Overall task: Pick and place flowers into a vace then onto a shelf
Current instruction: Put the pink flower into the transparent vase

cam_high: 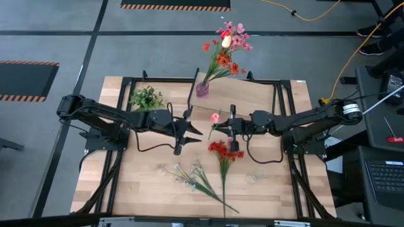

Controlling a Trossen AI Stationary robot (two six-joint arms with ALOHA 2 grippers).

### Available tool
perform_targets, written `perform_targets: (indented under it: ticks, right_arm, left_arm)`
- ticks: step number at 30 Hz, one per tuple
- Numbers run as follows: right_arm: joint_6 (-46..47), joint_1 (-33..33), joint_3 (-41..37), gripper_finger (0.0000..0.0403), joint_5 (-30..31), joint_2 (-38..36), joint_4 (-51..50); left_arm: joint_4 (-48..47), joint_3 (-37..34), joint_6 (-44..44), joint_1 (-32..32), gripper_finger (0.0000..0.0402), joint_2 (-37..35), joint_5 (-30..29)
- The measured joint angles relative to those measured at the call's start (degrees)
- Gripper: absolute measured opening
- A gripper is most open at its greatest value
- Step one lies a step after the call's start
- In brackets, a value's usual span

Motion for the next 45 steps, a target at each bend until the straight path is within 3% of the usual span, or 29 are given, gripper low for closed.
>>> perform_targets:
  ticks: [6,11,14,22,32,36,42,45]
  right_arm:
    - [1.7,1.6,0.0,0.0001,1.1,-5.6,-7.5]
    - [2.8,7.9,0.0,0.0,12.2,-10.9,-15.5]
    - [3.3,12.8,0.0,0.0,15.6,-13.6,-16.9]
    - [10.1,25.0,0.0,0.0,28.8,-19.4,-22.2]
    - [12.2,35.3,0.3,0.0,40.6,-22.9,-23.5]
    - [13.9,38.5,3.7,0.0,45.2,-22.8,-31.5]
    - [21.2,42.4,10.4,0.0,46.6,-21.2,-44.0]
    - [24.4,44.7,13.8,0.0,51.0,-20.0,-49.4]
  left_arm:
    - [-0.1,-1.0,-0.1,-1.9,0.0078,0.6,-6.1]
    - [7.3,-7.9,-1.3,-3.2,0.0024,-1.1,-8.2]
    - [10.3,-11.6,-3.9,-3.6,0.0004,-3.0,-9.8]
    - [11.1,-14.3,-7.4,-5.6,0.0003,-6.7,-10.1]
    - [11.1,-14.3,-3.5,-7.7,0.0009,-6.3,-10.0]
    - [11.2,-14.3,-3.5,-7.7,0.0008,-6.3,-10.0]
    - [11.5,-14.3,-3.5,-7.7,0.0002,-6.3,-10.0]
    - [11.5,-14.3,-3.5,-7.7,0.0002,-6.3,-10.1]
